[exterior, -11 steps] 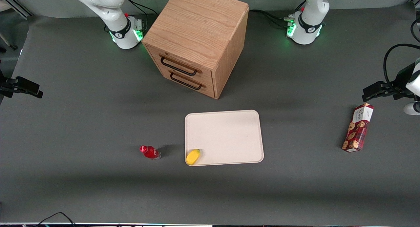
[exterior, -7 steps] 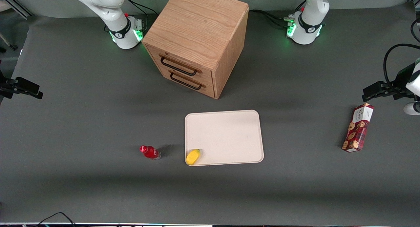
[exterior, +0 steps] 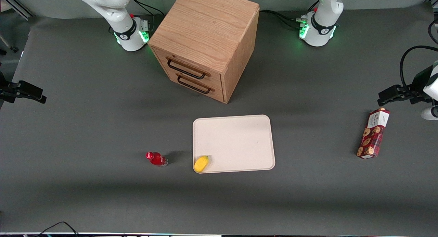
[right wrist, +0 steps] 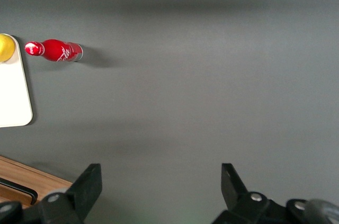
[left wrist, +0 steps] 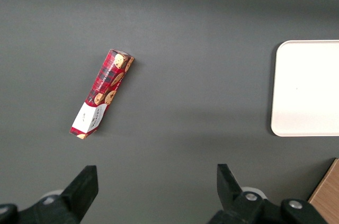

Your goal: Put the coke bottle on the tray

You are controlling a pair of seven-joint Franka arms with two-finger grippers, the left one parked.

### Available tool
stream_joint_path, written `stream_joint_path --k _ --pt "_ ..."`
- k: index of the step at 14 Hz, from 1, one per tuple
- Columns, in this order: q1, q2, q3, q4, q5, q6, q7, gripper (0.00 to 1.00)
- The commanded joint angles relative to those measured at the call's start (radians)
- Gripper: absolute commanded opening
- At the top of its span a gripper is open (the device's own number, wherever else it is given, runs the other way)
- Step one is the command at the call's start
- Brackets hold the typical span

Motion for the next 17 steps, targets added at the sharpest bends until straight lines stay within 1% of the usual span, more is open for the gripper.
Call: stream_joint_path --k 1,2,4,5,7,9,10,11,14,17 --pt "0.023 0.023 0.001 0.017 0.096 0.002 0.028 1.0" --pt "0.048 0.036 0.001 0.023 0.107 0.014 0.083 1.0" --pt "0.136 0.081 -0.002 0.052 0.098 0.051 0.16 1.0" --pt "0.176 0.107 -0.004 0.066 0.079 0.053 0.181 1.0" --pt "0.261 0.18 -0.001 0.106 0.017 0.057 0.265 1.0" --pt "0.365 0.262 -0.011 0.138 -0.029 0.092 0.359 1.0" --pt "0.397 0.292 -0.013 0.14 -0.056 0.115 0.394 1.0" --pt "0.404 0.322 -0.011 0.14 -0.064 0.143 0.407 1.0" --pt "0.398 0.415 -0.008 0.137 -0.06 0.212 0.402 1.0" --pt "0.401 0.495 -0.013 0.129 -0.069 0.342 0.405 1.0"
